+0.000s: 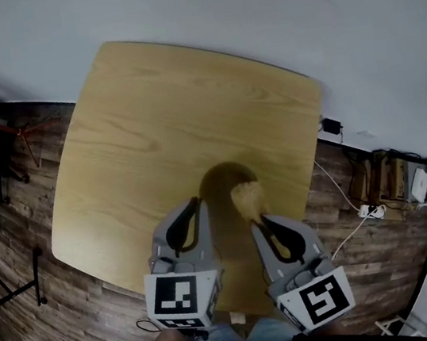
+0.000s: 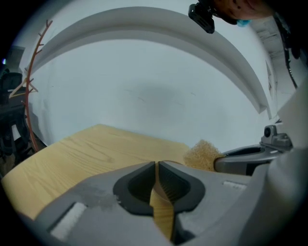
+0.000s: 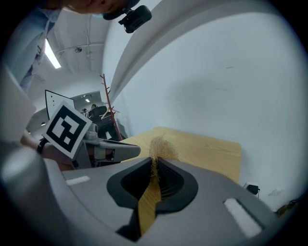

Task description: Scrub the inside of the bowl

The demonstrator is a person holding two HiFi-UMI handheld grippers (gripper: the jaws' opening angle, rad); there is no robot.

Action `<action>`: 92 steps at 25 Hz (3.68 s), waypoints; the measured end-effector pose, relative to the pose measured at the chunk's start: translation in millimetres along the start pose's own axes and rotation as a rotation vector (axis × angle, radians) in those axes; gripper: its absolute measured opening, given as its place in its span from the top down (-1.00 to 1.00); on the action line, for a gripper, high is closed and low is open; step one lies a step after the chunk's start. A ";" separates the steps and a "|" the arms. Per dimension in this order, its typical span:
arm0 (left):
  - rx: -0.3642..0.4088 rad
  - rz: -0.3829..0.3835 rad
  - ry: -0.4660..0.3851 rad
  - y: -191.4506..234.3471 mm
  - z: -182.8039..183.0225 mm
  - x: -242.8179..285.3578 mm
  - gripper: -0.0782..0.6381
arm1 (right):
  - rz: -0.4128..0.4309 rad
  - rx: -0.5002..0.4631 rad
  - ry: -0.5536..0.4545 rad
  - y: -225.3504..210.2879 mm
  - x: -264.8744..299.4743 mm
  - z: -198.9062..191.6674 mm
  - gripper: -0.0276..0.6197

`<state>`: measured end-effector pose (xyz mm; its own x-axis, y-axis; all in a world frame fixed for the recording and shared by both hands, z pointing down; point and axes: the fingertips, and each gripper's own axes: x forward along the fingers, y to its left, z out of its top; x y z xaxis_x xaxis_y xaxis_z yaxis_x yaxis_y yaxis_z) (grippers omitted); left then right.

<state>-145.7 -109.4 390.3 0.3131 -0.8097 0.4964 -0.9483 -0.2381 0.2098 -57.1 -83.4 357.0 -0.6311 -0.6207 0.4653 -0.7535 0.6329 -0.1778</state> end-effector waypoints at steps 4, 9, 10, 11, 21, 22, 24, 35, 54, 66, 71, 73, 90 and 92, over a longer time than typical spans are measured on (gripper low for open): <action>-0.052 -0.022 0.041 1.6 -12.6 17.7 0.70 | -0.008 0.009 0.004 -7.0 8.2 -4.3 0.83; -0.068 -0.034 0.077 7.3 -20.3 30.6 0.61 | -0.005 0.046 0.062 -10.2 17.6 -11.2 0.83; -0.070 -0.036 0.081 8.1 -20.8 33.3 0.61 | -0.005 0.048 0.064 -11.7 19.5 -11.8 0.83; -0.071 -0.037 0.085 8.8 -21.5 35.8 0.61 | -0.006 0.049 0.066 -13.0 21.3 -12.3 0.83; -0.075 -0.032 0.138 14.0 -30.9 47.1 0.61 | -0.004 0.058 0.070 -19.9 29.5 -16.9 0.83; -0.073 -0.031 0.141 14.4 -30.5 47.0 0.61 | -0.003 0.061 0.073 -19.9 30.1 -17.5 0.83; -0.062 -0.028 0.141 15.5 -29.7 46.4 0.61 | -0.001 0.061 0.072 -20.6 31.1 -17.8 0.83; -0.029 -0.034 0.169 10.3 -35.9 51.3 0.65 | 0.004 0.066 0.073 -21.2 29.6 -20.5 0.83; 0.191 -0.090 0.151 -16.2 -12.4 47.8 0.67 | 0.011 0.017 0.211 -25.2 53.7 -47.2 0.83; 0.192 -0.138 0.149 -32.5 -9.3 51.6 0.68 | 0.189 0.007 0.262 1.7 66.6 -60.0 0.83; 0.247 -0.159 0.146 -29.2 -9.0 52.5 0.68 | 0.278 -0.004 0.280 13.7 61.2 -59.7 0.83; 0.261 -0.165 0.140 -29.1 -8.9 52.9 0.68 | 0.308 -0.020 0.287 14.4 55.6 -58.8 0.83; 0.305 -0.124 0.155 -31.3 -12.1 45.1 0.68 | 0.182 -0.116 0.285 -14.4 -13.0 -37.8 0.83; 0.308 -0.123 0.159 -32.2 -13.0 44.7 0.68 | 0.161 -0.175 0.295 -21.9 -7.7 -40.5 0.83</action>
<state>-100.5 -130.9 416.7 0.4069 -0.6773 0.6130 -0.8665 -0.4985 0.0245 -28.3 -73.7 392.4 -0.6394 -0.3628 0.6779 -0.5900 0.7969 -0.1300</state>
